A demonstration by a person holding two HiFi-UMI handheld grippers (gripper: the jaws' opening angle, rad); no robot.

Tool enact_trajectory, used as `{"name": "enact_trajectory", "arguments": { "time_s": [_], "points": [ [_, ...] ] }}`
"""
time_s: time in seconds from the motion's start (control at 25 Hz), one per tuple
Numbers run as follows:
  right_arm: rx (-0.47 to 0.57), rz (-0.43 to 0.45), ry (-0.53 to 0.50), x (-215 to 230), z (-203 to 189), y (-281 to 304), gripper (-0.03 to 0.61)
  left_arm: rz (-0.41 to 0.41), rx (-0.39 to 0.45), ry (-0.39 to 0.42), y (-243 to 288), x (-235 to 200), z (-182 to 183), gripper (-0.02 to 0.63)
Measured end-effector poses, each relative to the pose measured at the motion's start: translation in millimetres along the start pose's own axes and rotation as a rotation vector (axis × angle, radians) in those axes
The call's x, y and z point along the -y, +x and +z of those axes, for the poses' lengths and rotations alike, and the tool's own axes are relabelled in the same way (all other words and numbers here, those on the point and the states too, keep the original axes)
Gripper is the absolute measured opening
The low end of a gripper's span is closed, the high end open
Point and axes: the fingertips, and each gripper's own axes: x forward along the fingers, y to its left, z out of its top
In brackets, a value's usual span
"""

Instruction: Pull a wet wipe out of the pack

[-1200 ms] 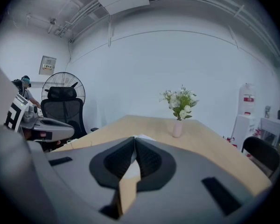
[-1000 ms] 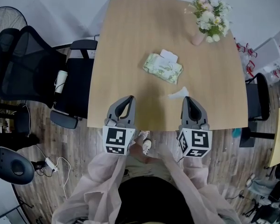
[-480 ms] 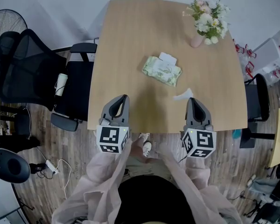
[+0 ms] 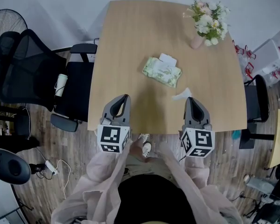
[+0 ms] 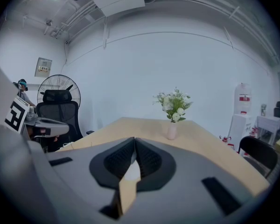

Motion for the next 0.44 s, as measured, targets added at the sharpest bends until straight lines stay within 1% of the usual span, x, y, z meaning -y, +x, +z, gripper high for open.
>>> {"name": "enact_trajectory", "arguments": {
  "time_s": [0.44],
  "points": [
    [0.001, 0.002, -0.003, -2.7, 3.5, 2.3, 0.012, -0.004, 0.000, 0.000, 1.3, -0.8, 1.8, 0.012]
  ]
}}
